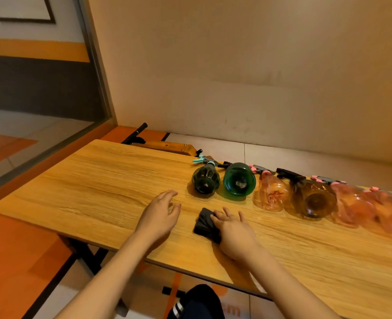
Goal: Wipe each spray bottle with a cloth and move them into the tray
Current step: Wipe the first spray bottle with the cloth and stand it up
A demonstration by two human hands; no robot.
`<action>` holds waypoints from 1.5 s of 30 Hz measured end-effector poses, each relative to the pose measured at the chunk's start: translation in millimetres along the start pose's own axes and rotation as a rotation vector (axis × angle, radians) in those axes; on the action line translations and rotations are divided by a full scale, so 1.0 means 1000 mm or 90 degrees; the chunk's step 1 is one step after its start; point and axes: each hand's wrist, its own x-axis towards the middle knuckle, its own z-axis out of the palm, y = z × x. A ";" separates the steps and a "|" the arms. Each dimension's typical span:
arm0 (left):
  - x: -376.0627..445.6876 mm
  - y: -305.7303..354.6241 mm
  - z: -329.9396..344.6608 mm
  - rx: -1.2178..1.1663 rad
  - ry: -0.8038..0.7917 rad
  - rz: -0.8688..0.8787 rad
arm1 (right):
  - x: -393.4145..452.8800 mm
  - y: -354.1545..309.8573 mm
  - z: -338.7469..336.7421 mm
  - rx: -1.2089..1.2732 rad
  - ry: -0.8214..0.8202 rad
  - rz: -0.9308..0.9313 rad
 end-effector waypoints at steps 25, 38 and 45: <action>0.079 0.033 0.032 -0.289 0.006 -0.335 | -0.026 0.033 0.026 0.172 0.184 0.094; -0.027 0.025 0.039 -0.520 0.020 -0.232 | -0.030 0.030 0.013 0.661 0.459 0.145; -0.043 0.050 0.072 -0.611 -0.032 -0.177 | -0.029 0.022 0.002 0.699 0.468 0.031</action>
